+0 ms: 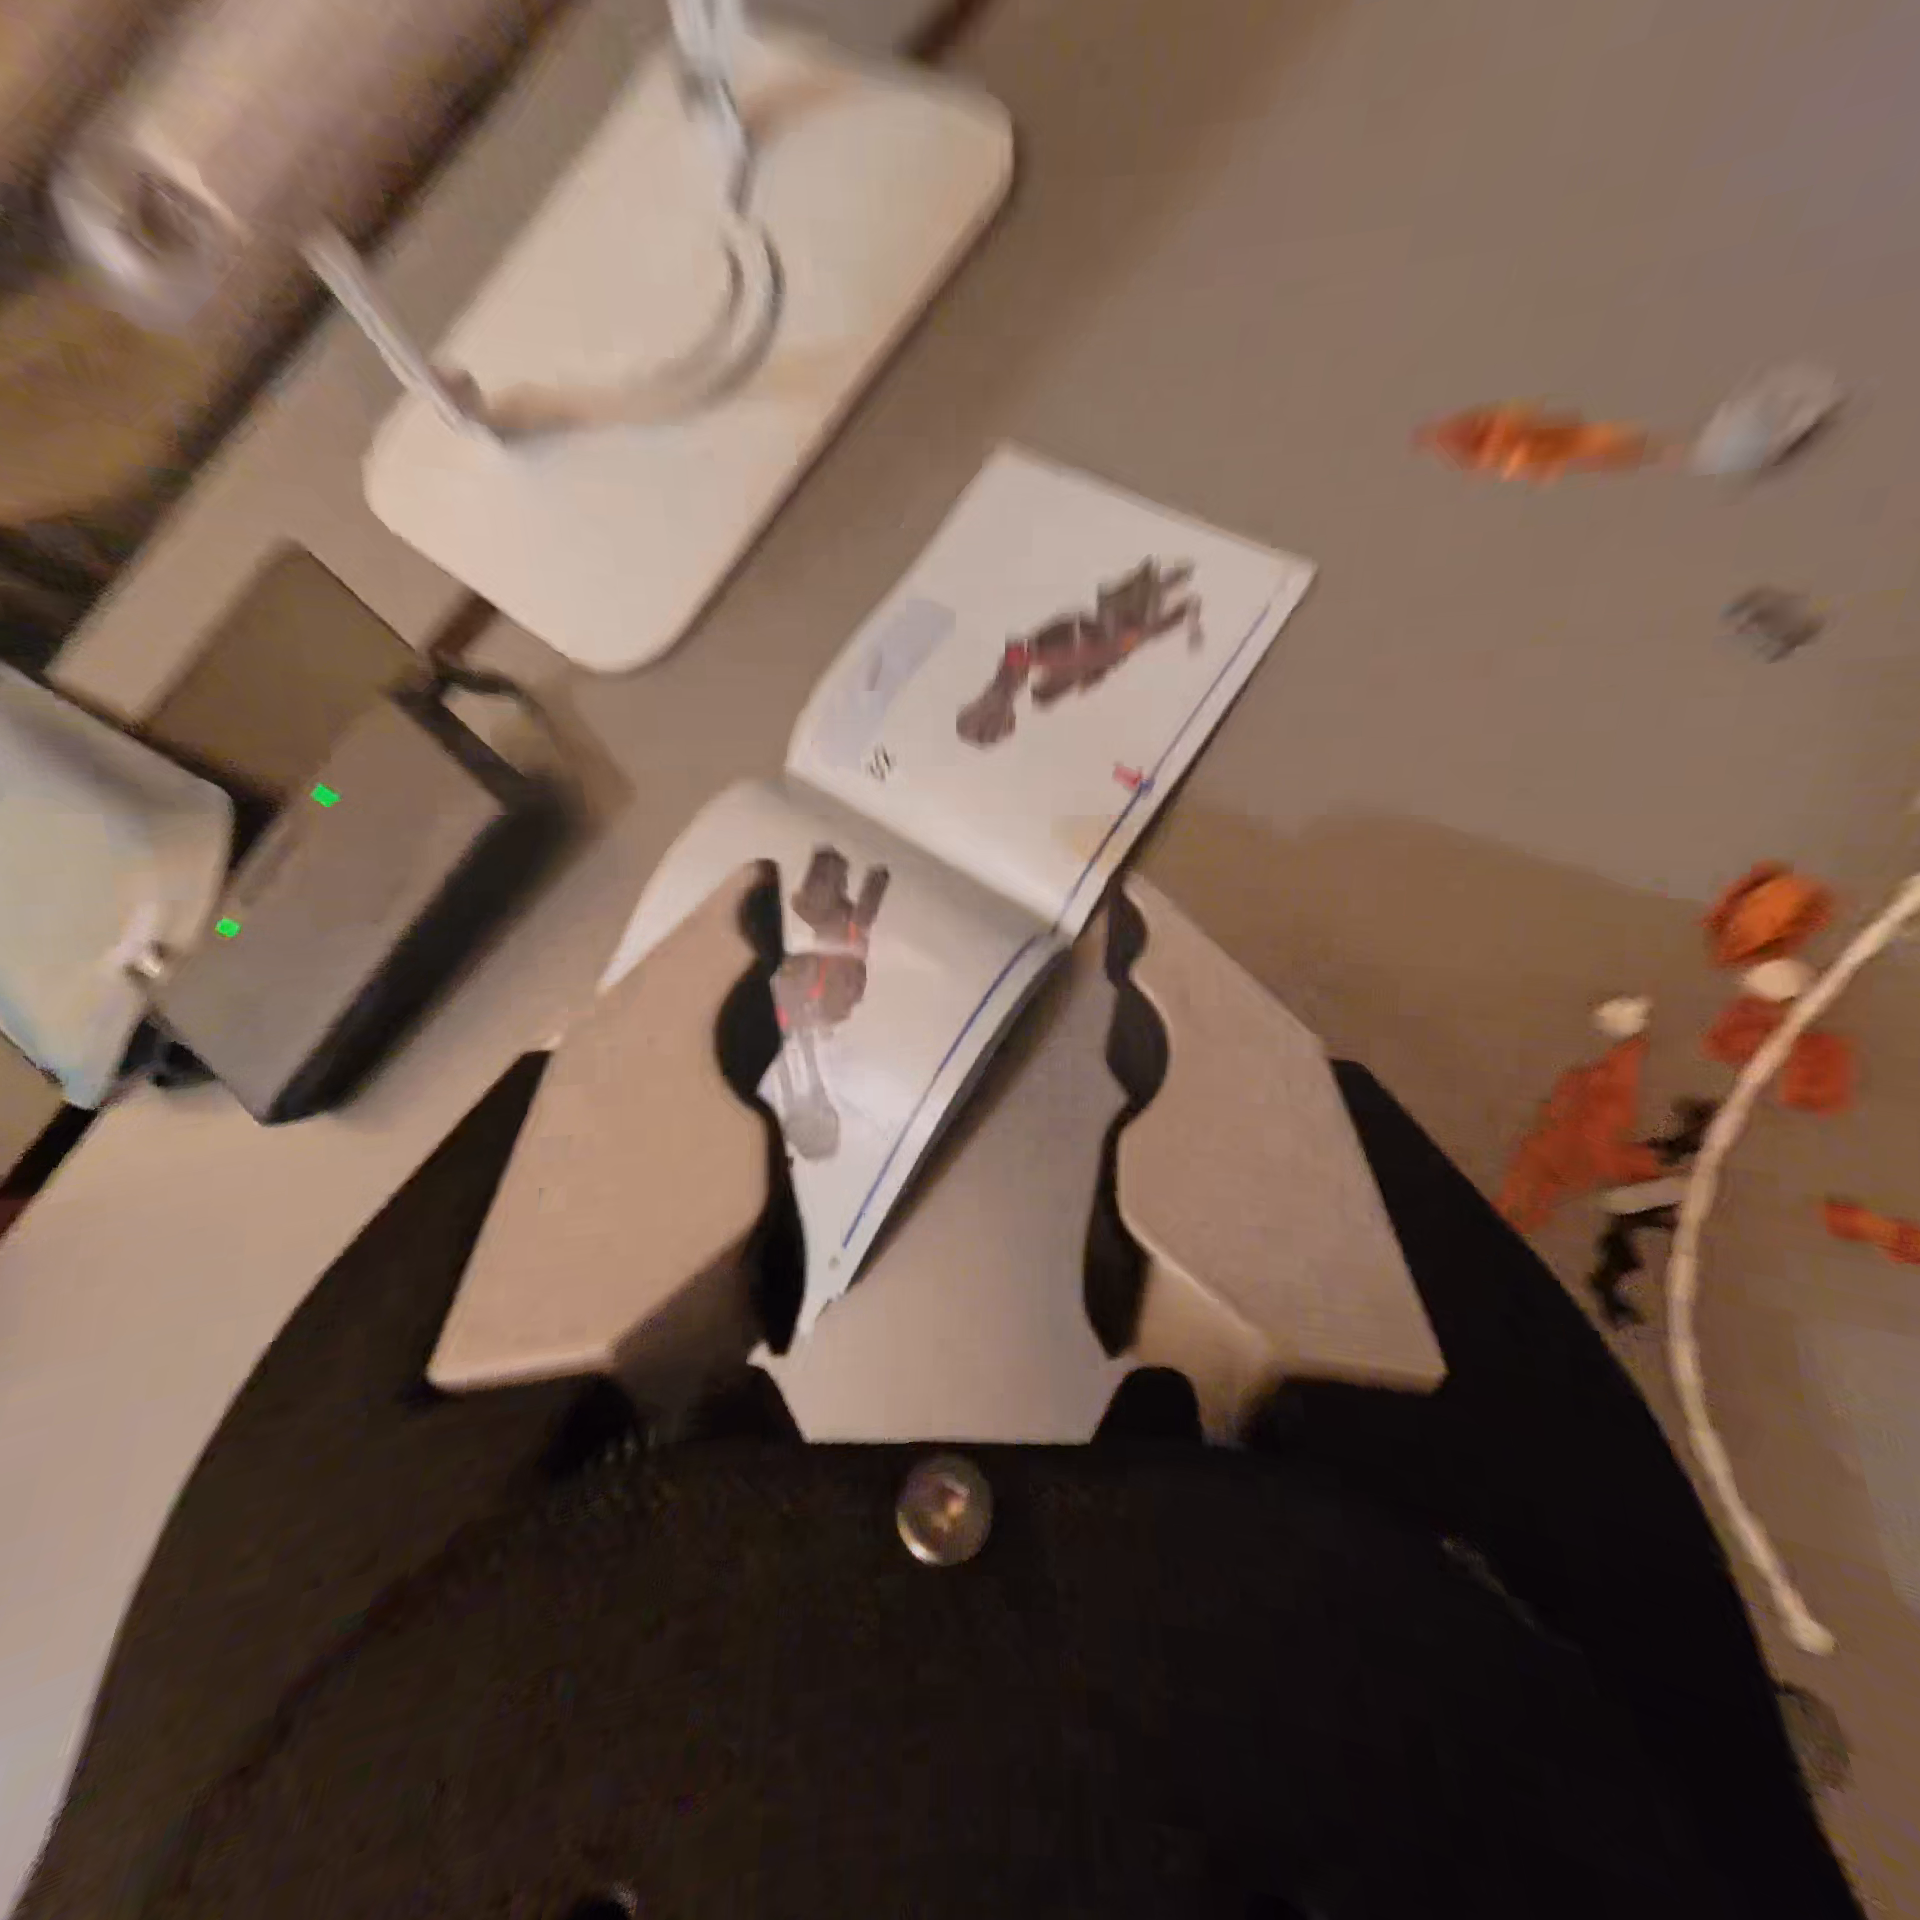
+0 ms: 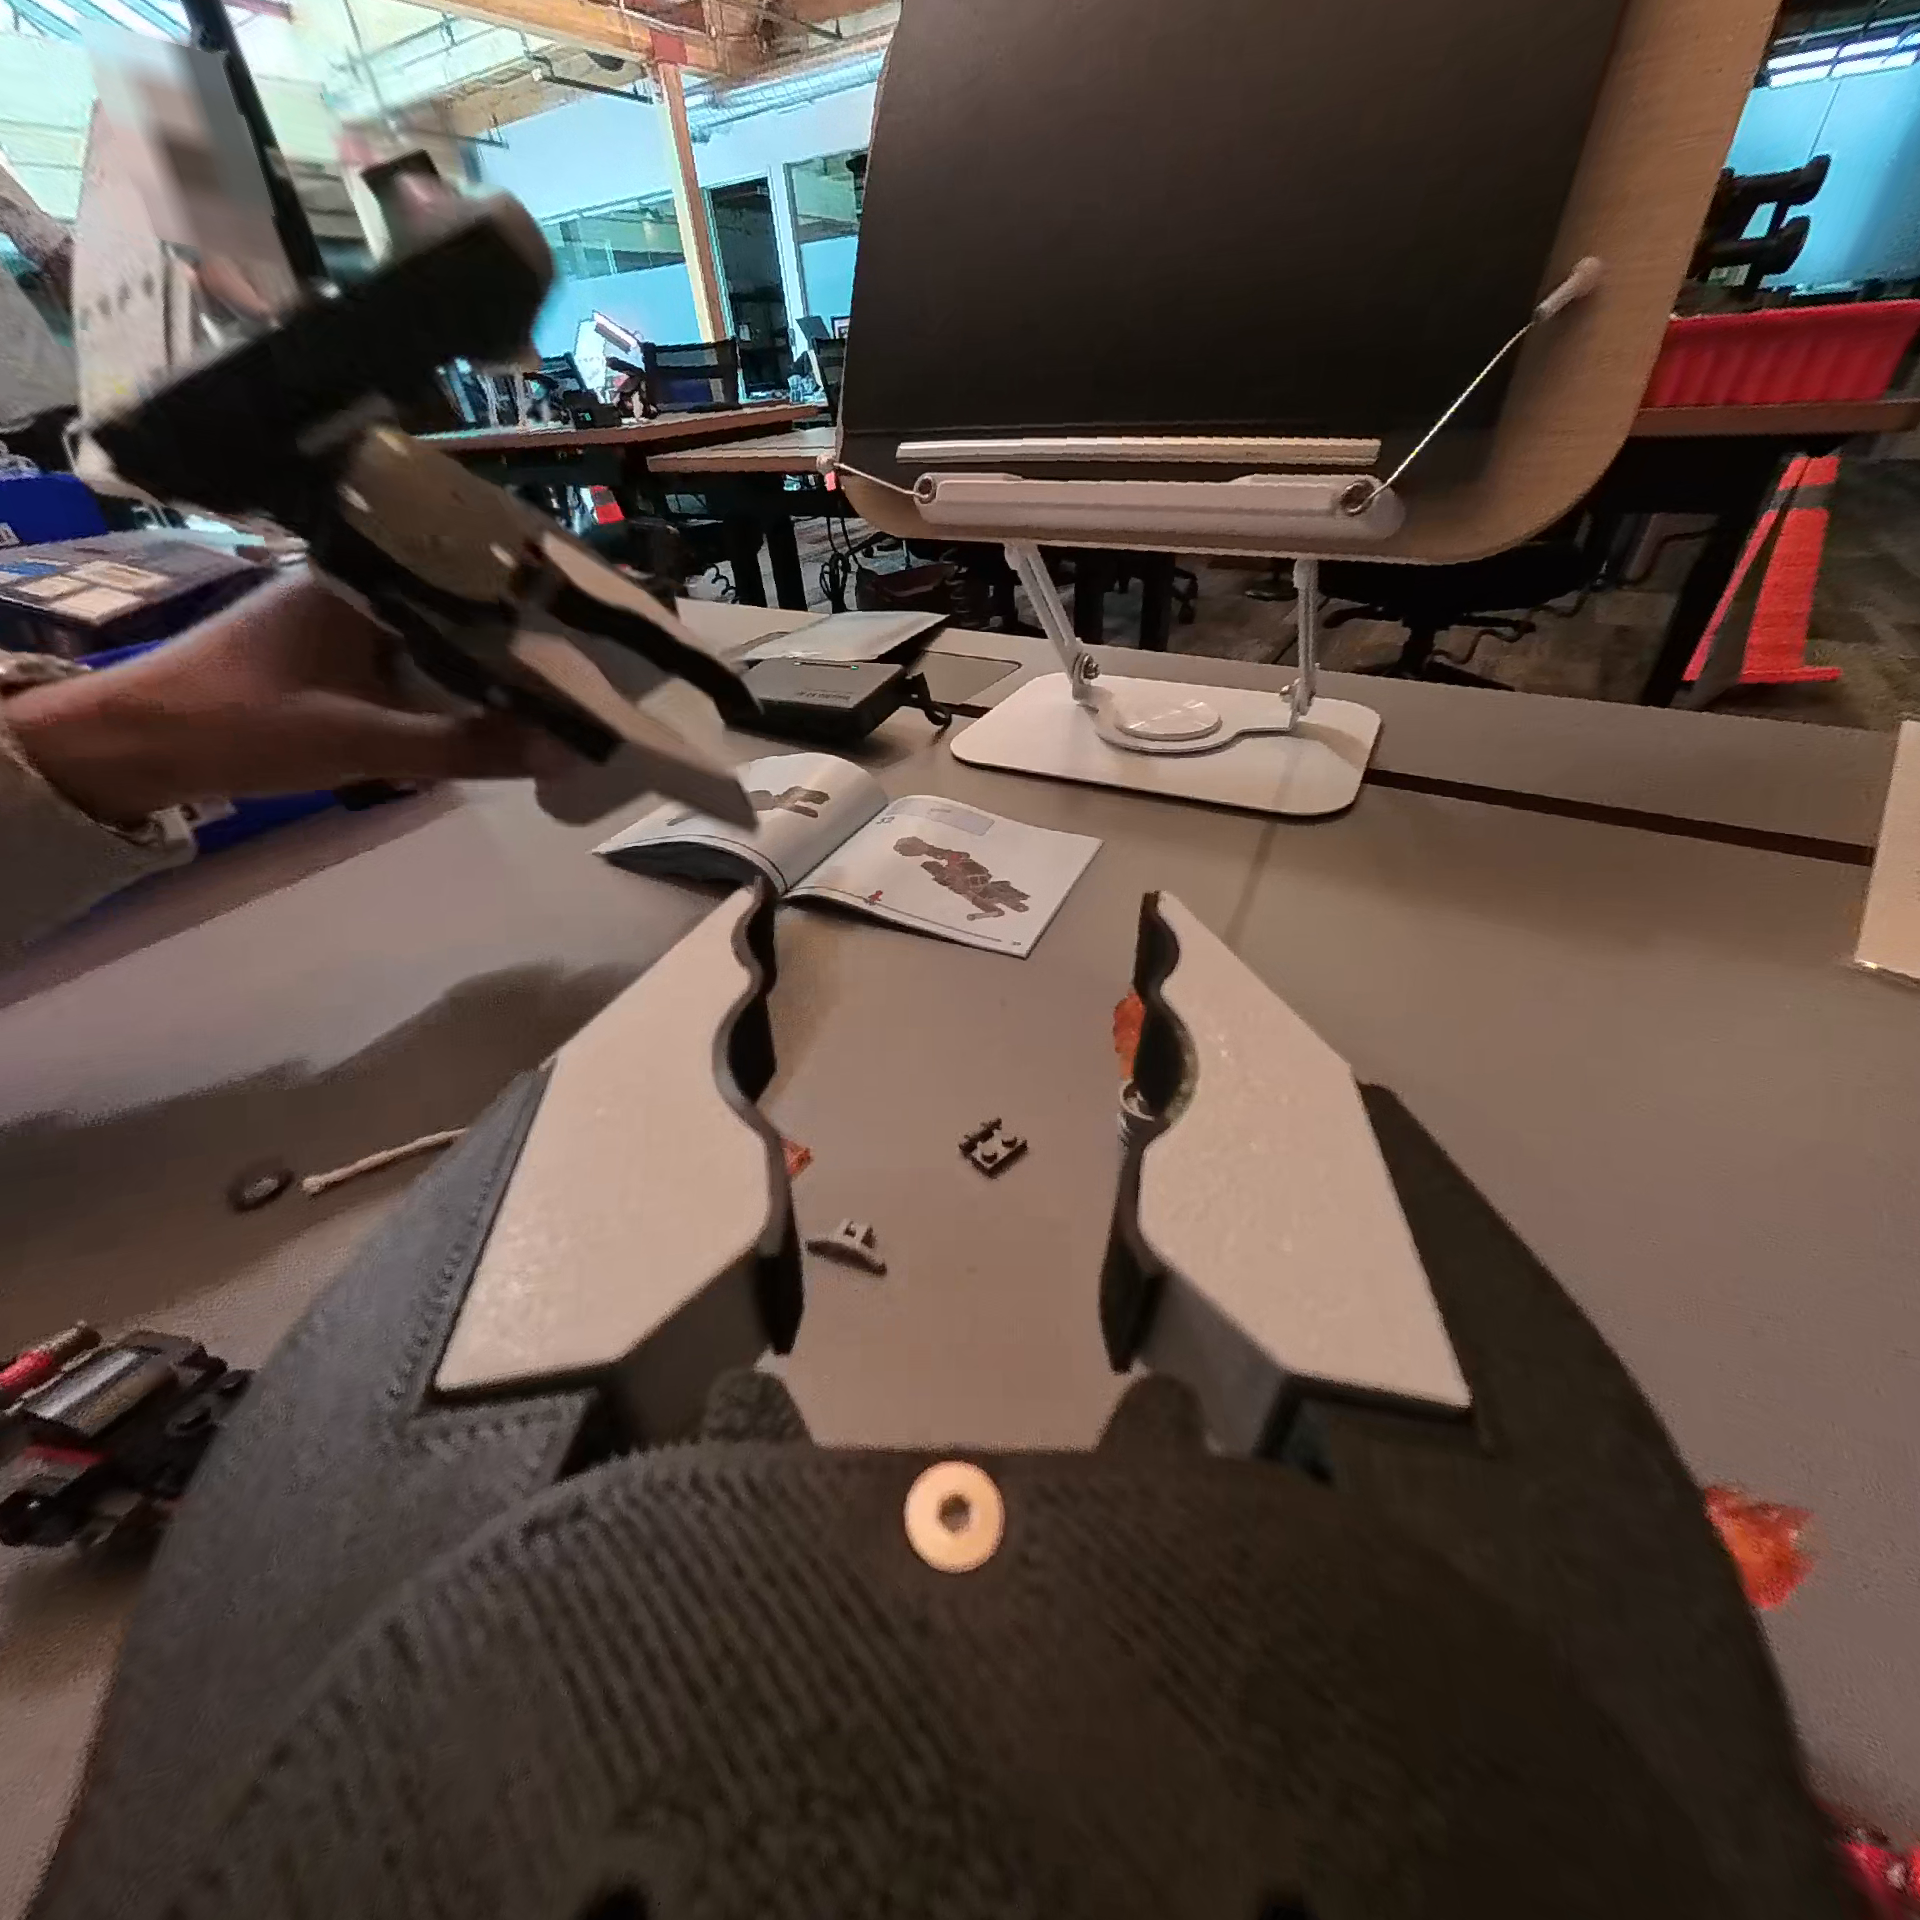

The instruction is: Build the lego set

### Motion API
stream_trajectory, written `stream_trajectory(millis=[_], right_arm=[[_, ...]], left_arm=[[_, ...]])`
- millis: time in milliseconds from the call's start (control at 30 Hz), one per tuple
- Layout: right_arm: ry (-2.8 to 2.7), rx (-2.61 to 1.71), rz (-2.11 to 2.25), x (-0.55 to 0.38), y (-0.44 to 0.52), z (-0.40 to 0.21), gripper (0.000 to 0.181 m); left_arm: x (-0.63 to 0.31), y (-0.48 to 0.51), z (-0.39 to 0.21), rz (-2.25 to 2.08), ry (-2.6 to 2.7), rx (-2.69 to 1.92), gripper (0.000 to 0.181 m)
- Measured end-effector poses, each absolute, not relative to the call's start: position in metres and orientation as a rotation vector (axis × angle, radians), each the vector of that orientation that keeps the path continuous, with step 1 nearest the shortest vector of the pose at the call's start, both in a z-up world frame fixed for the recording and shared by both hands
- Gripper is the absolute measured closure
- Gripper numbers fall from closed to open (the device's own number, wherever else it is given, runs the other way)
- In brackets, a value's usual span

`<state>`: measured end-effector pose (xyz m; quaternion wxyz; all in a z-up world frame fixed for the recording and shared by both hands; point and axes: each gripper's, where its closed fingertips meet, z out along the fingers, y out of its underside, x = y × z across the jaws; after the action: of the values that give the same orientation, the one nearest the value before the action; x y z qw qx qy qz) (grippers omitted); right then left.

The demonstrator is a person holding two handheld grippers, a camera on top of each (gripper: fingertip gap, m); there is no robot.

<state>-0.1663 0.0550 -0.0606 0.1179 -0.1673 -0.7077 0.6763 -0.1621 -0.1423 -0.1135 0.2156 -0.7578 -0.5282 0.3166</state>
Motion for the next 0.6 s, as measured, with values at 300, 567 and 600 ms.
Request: stream_trajectory(millis=[300, 567, 600], right_arm=[[-2.085, -0.509, 2.021, -0.164, 0.055, -0.061, 0.113], [-2.089, -0.521, 2.035, -0.165, 0.056, -0.061, 0.113], [-2.090, -0.521, 2.036, -0.165, 0.055, -0.061, 0.113]], left_arm=[[-0.154, -0.168, -0.167, 0.685, -1.579, -2.152, 0.127], [-0.152, -0.183, -0.136, 0.948, -1.523, -2.112, 0.181], [-0.151, -0.185, -0.123, 0.993, -1.514, -2.087, 0.181]])
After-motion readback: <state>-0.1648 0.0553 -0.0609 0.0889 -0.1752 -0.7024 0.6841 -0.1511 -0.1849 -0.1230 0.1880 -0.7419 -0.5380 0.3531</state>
